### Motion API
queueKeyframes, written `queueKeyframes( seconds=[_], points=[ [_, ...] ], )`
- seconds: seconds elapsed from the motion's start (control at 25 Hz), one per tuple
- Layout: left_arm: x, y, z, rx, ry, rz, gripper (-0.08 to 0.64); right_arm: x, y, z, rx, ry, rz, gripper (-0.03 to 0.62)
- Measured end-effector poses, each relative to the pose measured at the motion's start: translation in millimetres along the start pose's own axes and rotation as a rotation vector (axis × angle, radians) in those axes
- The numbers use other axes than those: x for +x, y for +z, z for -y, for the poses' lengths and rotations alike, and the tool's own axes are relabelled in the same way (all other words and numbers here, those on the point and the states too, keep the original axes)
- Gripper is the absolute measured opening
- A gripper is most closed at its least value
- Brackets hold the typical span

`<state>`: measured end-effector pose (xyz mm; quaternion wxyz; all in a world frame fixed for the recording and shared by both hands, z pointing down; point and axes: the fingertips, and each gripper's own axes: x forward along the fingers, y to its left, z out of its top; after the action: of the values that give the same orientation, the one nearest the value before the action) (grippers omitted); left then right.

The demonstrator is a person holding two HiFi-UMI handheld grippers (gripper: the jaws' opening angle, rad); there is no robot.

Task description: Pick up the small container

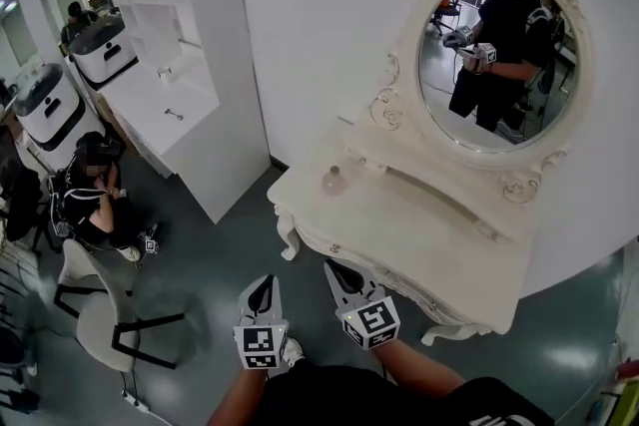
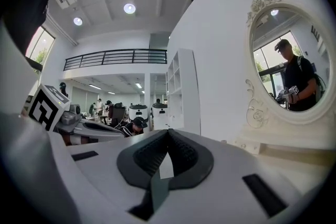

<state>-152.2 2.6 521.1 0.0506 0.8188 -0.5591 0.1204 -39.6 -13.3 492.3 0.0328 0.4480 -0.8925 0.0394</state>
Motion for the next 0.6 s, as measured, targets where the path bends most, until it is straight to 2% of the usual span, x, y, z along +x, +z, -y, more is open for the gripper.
queueKeyframes(
  seconds=[0.32,0.6],
  points=[
    [37.3,7.7,-35.3,0.005,-0.092,0.010,0.008,31.8,-1.5,16.2,0.000,-0.122,-0.025,0.006],
    [61.3,15.9,-46.5,0.025,-0.188,0.028,0.008,48.9,5.2,14.3,0.004,-0.195,-0.013,0.006]
  ],
)
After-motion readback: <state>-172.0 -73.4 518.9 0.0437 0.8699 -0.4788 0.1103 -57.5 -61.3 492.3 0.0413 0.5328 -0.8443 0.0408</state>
